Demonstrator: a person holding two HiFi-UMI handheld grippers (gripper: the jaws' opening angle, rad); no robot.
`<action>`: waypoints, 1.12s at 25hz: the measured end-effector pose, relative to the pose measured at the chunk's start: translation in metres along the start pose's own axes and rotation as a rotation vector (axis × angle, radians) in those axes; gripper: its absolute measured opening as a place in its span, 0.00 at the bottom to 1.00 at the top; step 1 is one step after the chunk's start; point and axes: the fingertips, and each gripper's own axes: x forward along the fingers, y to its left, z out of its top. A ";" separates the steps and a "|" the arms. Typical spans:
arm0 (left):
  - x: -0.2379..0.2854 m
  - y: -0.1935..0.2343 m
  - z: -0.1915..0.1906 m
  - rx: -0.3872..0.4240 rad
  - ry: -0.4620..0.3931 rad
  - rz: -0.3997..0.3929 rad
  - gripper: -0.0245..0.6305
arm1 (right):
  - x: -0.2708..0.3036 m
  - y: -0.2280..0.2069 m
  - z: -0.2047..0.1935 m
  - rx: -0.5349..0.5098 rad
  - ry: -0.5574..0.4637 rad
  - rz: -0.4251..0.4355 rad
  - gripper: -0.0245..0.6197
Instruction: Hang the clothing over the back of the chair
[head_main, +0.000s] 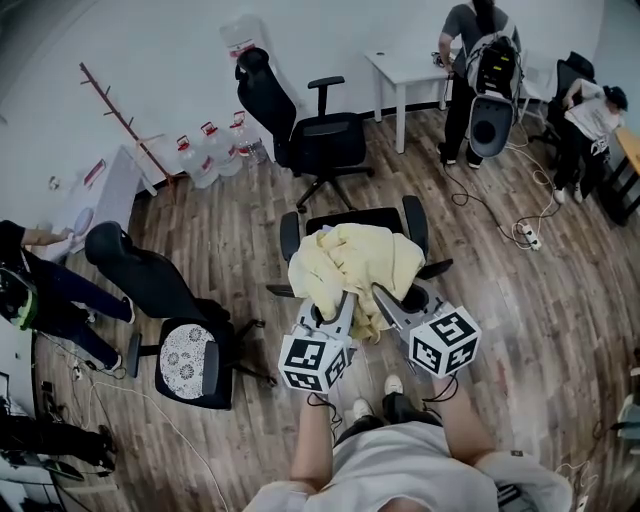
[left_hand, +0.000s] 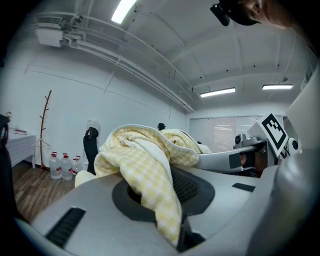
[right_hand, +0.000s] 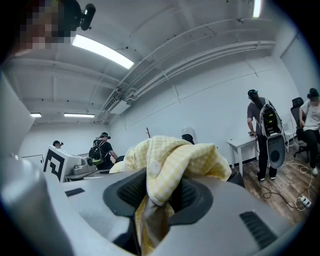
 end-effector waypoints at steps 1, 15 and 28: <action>0.001 0.001 0.000 -0.002 -0.001 0.002 0.14 | 0.001 -0.001 0.000 -0.003 -0.002 -0.002 0.25; -0.002 0.003 -0.001 0.019 0.008 0.014 0.22 | -0.004 -0.003 0.001 -0.104 0.007 -0.052 0.30; -0.013 0.003 0.004 0.023 0.017 0.025 0.44 | -0.022 -0.015 0.009 -0.166 0.026 -0.155 0.47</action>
